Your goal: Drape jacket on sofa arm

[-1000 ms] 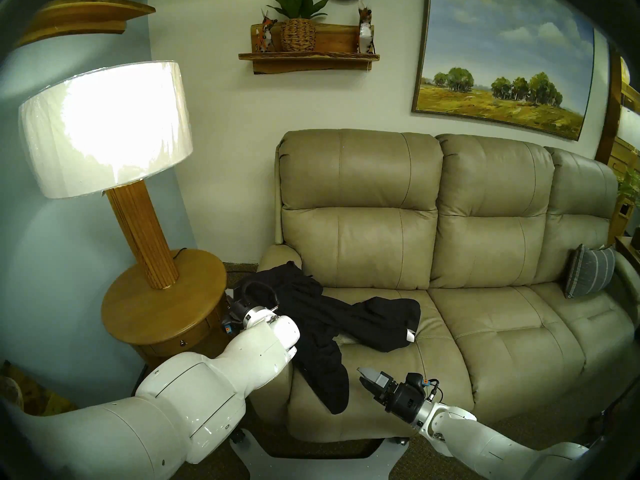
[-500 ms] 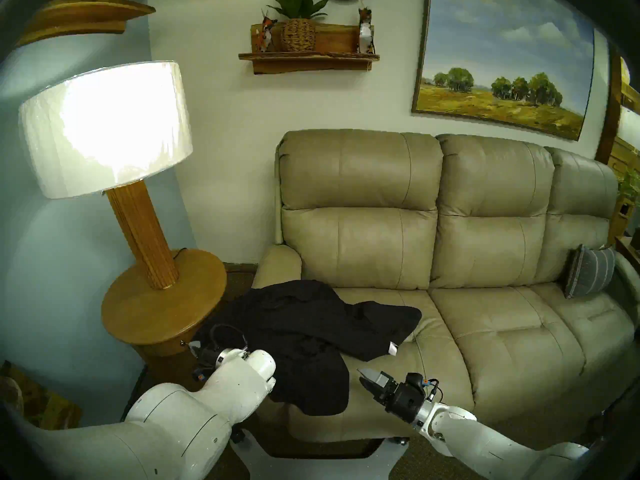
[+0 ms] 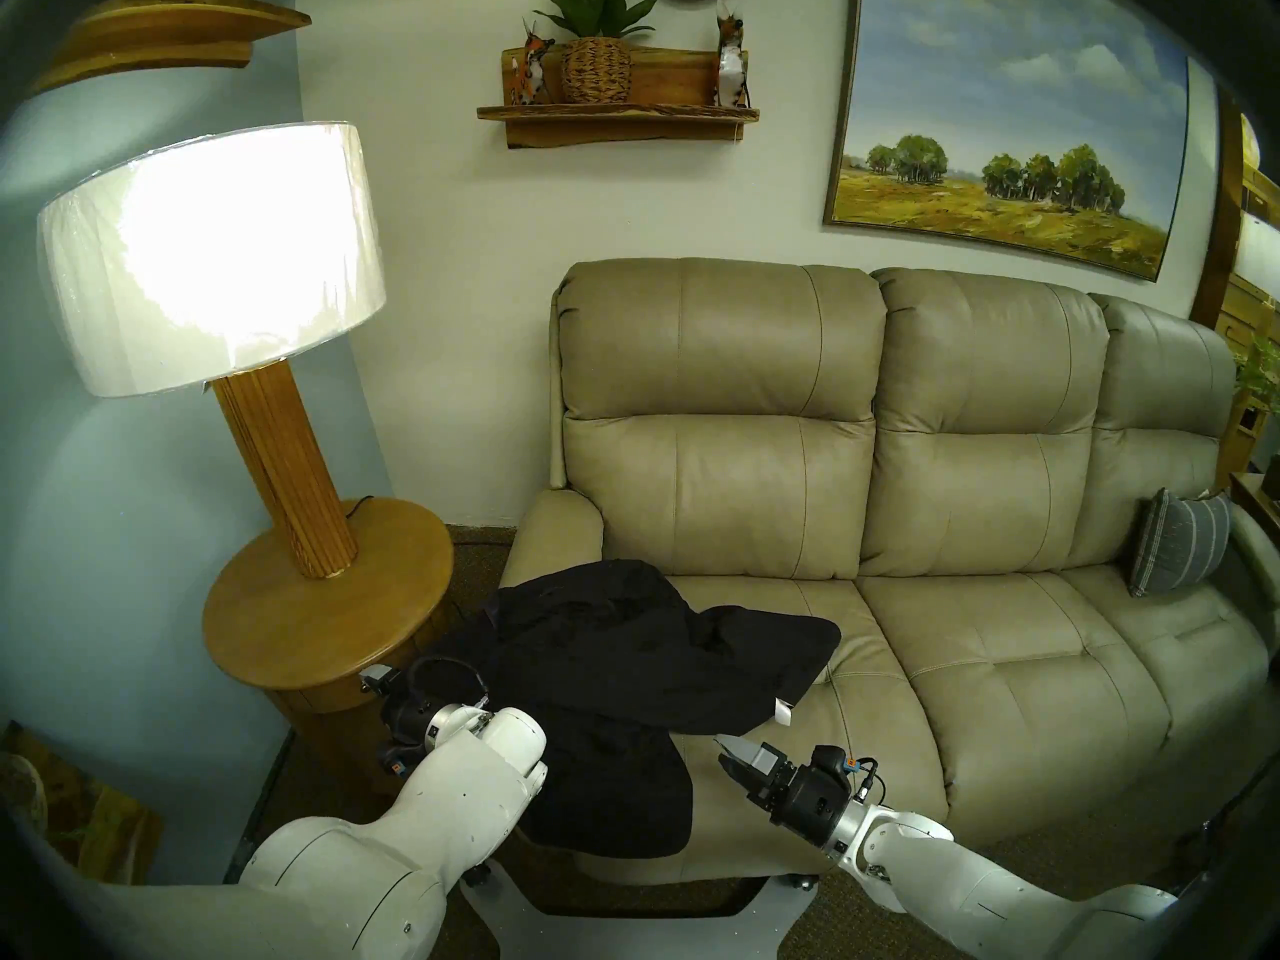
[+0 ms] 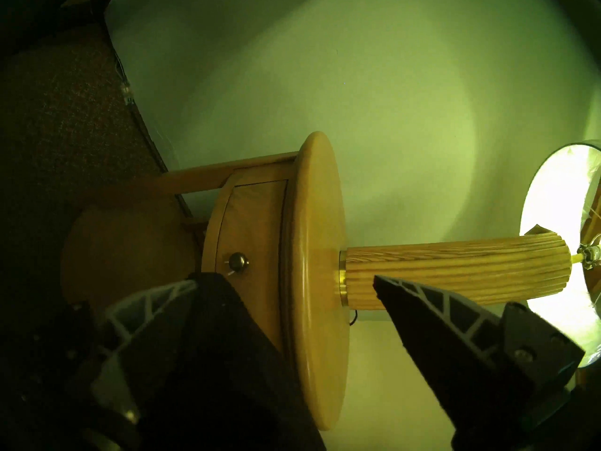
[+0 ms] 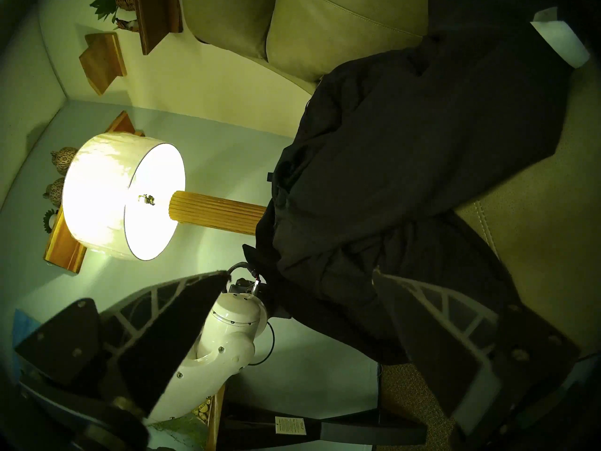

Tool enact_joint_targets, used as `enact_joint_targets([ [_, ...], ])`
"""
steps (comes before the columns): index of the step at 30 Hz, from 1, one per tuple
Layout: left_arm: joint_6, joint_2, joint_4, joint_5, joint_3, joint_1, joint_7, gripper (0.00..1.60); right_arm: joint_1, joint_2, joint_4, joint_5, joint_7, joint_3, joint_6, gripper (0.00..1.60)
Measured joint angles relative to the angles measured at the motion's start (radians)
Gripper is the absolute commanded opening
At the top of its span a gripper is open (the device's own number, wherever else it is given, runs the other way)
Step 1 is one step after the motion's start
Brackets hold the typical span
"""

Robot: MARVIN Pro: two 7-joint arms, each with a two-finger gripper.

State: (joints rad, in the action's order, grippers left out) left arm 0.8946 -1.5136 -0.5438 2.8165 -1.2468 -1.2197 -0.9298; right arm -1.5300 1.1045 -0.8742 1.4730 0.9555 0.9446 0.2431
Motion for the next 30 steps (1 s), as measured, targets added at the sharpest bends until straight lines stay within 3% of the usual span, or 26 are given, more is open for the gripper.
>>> enact_joint_targets([
  [14, 0.024, -0.024, -0.175, -0.08, 0.037, -0.157, 0.02, 1.6, 0.004, 0.015, 0.0, -0.018, -0.013, -0.016, 0.007, 1.6],
  [30, 0.065, -0.001, -0.403, -0.183, 0.062, -0.335, 0.063, 1.6, 0.038, 0.151, 0.049, -0.086, -0.215, -0.103, 0.017, 1.6],
])
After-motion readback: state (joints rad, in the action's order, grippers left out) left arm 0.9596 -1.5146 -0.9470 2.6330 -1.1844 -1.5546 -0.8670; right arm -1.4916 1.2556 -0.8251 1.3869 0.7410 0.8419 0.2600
